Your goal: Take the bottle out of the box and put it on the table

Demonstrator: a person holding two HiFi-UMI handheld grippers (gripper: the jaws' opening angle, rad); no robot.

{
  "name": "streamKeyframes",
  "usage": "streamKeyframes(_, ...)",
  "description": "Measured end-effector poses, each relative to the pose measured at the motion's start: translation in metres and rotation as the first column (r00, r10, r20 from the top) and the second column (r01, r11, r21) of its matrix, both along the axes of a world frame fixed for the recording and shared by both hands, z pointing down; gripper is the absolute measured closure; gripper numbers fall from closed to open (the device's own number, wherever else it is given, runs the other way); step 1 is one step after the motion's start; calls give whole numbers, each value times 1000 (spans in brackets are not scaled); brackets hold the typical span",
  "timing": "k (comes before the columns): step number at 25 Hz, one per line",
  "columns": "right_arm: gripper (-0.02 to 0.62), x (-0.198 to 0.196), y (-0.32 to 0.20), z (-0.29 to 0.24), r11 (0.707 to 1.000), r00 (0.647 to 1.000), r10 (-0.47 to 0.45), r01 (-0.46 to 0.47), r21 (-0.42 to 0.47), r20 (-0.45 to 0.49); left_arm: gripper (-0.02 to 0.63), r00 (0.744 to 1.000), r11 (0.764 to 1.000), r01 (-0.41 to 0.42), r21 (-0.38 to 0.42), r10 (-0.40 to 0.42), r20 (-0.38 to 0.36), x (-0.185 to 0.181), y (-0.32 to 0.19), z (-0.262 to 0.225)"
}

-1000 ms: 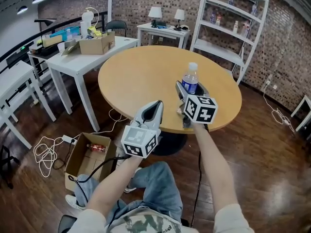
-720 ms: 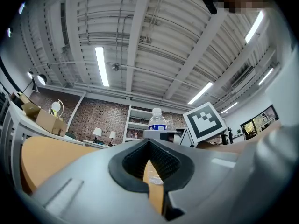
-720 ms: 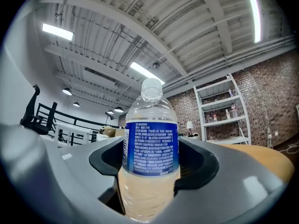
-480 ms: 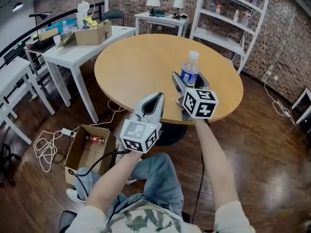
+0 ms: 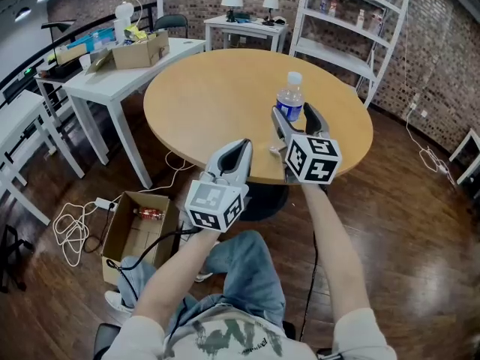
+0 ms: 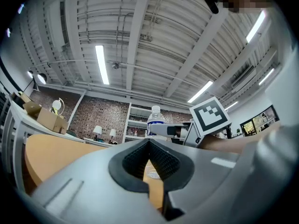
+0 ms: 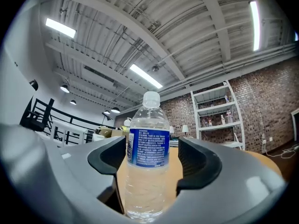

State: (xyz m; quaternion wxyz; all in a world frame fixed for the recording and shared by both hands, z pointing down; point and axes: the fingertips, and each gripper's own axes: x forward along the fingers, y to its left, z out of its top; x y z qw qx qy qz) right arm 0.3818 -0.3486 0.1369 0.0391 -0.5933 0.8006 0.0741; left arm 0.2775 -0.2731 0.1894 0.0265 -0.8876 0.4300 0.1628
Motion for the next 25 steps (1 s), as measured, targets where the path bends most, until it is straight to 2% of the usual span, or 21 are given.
streamKeyframes(6,275,-8,30,-8,999,1000,-15,16,36,-18,624,1000,1000,-1,3,1,-1,1,8,-1)
streamKeyframes(15,310,-46,76,-6,993,995,-96,98,70,-27,624,1000,1000,26,3,-26,-4,-13,16,-3)
streamKeyframes(25,395,-114,101,17,979,980,-196,198,56,-41,624,994,993,106,46,-107,8,-61,36,-10)
